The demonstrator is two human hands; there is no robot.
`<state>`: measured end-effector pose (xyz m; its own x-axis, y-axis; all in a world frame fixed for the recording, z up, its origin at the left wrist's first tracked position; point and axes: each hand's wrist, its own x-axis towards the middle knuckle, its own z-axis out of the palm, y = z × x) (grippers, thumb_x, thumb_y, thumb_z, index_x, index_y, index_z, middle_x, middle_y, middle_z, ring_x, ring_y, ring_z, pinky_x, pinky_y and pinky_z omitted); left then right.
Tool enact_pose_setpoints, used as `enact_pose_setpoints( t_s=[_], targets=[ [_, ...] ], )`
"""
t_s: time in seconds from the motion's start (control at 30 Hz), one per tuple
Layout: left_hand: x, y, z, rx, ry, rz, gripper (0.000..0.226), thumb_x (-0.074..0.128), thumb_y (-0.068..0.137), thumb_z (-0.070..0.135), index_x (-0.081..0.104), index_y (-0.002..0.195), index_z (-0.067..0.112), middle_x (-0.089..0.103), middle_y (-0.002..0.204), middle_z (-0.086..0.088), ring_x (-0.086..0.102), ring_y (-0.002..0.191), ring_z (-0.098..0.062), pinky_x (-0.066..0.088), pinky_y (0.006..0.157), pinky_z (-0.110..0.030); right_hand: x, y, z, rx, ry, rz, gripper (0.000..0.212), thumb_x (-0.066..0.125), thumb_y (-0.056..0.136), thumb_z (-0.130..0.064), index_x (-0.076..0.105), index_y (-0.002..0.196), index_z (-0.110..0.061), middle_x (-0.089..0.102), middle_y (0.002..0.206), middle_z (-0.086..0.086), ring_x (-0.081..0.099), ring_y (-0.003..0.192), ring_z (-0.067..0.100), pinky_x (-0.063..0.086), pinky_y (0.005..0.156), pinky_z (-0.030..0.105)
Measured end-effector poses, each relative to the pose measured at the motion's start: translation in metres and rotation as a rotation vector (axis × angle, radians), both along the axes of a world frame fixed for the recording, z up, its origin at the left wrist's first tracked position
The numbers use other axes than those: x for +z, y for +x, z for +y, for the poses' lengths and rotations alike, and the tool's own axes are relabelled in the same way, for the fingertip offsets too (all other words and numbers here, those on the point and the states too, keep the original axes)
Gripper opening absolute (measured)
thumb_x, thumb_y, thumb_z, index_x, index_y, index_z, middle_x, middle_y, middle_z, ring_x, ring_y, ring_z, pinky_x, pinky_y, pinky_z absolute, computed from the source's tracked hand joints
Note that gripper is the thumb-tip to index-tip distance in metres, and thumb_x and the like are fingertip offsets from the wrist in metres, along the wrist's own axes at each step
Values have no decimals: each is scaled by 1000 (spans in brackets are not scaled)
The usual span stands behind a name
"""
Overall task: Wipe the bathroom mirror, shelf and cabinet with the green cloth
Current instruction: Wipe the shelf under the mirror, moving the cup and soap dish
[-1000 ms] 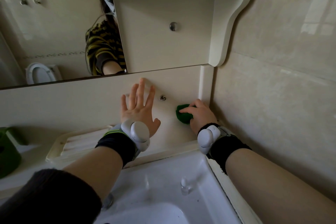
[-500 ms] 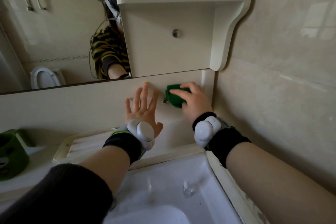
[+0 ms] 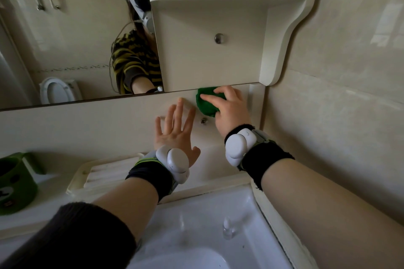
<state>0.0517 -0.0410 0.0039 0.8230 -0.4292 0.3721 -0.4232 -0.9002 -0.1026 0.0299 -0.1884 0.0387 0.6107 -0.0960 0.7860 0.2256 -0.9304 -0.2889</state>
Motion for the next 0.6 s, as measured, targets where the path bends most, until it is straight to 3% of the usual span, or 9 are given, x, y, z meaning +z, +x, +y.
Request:
enact_pose_setpoints(
  t_s=[0.17, 0.6],
  targets=[
    [1, 1, 0, -2, 13, 7, 101, 53, 82, 54, -23, 144, 30, -43, 143, -3, -26, 139, -23, -6, 113, -48, -19, -4, -5, 14, 2, 92, 56, 47, 72, 17, 67, 113, -16, 54, 114, 16, 45, 108, 36, 45, 87, 38],
    [0, -1, 0, 14, 15, -8, 100, 53, 82, 53, -21, 145, 30, -42, 144, -3, -25, 140, -23, -5, 114, -48, -45, -4, -7, -13, 83, 159, 62, 45, 72, 16, 64, 118, -21, 51, 118, 10, 41, 110, 27, 29, 85, 17]
  ],
)
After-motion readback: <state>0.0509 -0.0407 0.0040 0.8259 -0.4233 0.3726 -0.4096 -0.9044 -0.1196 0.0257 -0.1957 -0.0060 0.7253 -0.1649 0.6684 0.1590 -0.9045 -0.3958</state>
